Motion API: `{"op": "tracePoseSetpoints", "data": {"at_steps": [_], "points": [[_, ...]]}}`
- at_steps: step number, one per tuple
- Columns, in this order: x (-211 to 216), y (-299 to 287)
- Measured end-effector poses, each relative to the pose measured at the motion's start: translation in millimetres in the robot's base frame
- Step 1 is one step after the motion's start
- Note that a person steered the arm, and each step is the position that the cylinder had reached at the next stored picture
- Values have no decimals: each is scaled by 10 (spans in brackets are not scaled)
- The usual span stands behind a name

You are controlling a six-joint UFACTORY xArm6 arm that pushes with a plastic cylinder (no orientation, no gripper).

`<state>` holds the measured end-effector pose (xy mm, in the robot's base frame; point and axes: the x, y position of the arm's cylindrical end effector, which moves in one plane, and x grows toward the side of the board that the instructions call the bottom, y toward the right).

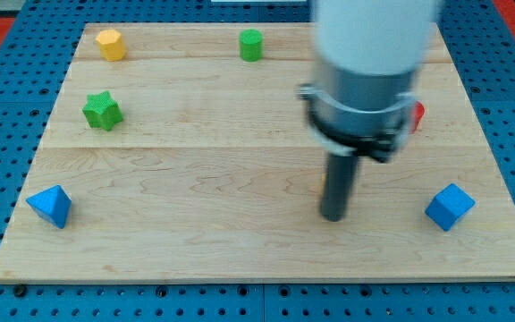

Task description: Slide the yellow heart to the left side of the blue cube

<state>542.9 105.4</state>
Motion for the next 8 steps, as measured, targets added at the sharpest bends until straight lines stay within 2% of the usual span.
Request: {"op": "tracePoseSetpoints", "data": {"at_steps": [1,2,3,4,5,6,7,8], "points": [[0,-164],[-26,-739],[-234,-944],[-529,-606],[-484,-118],[-213,313],[-312,338],[-456,-108]]}}
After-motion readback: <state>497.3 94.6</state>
